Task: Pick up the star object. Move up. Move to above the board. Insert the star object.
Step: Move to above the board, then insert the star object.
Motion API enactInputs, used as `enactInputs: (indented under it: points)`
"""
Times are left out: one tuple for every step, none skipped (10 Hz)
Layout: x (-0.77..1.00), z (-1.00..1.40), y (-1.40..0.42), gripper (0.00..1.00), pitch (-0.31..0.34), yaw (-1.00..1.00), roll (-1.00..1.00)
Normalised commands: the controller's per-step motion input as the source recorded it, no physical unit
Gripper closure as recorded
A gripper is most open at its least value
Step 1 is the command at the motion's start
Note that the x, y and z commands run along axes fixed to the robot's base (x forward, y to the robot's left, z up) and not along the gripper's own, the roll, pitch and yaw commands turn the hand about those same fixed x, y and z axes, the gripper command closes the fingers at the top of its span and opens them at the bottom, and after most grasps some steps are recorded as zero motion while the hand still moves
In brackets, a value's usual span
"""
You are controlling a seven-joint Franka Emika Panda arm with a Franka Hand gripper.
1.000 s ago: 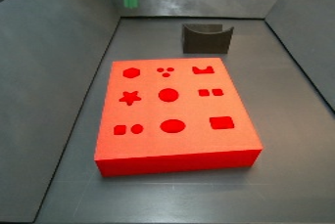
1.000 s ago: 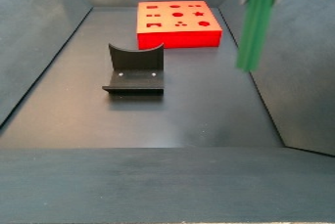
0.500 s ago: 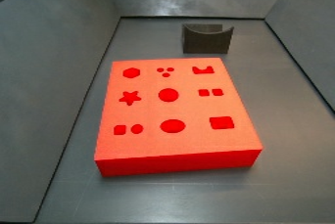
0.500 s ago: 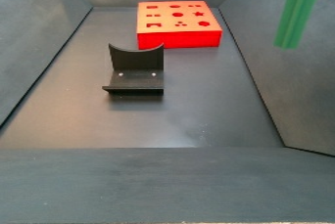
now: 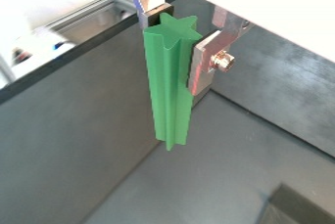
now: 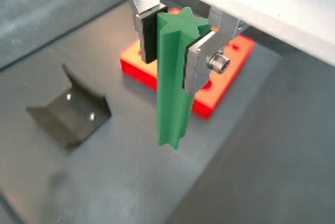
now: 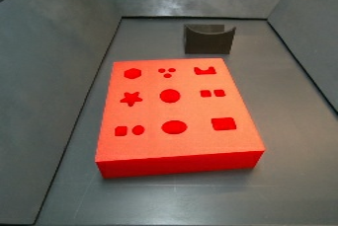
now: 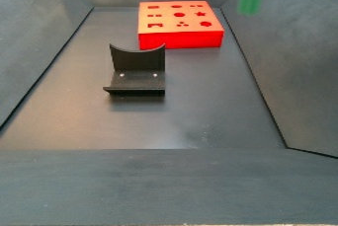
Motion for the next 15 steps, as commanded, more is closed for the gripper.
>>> enactInputs:
  points:
    - [0.49,0.21,-1.00,1.00,0.091,0.16,0.02]
    - [0.49,0.21,-1.00,1.00,0.102,0.11,0.00]
    - [0.50,0.21,-1.00,1.00,0.117,0.05,0.01]
    - [0.51,0.22,-1.00,1.00,0.110,0.03,0.01]
    - [0.52,0.22,-1.00,1.00,0.109,0.02,0.01]
    - [0.53,0.22,-1.00,1.00,0.116,0.02,0.01]
    - [0.56,0.22,-1.00,1.00,0.129,0.01,0.01]
    - [0.57,0.22,-1.00,1.00,0.132,0.02,0.03]
    - [0.50,0.18,-0.80,1.00,0.143,0.01,0.05]
    - [0.37,0.12,-0.52,1.00,0.144,0.01,0.07]
    - [0.22,0.07,-0.27,1.00,0.118,0.01,0.08]
    - [0.00,-0.14,0.00,1.00,-0.099,0.00,-0.01]
    - [0.00,-0.03,0.00,1.00,-0.040,0.00,0.01]
    - [0.00,-0.05,0.00,1.00,-0.051,0.00,0.06]
    - [-0.11,-0.20,0.00,1.00,-0.003,-0.10,0.00]
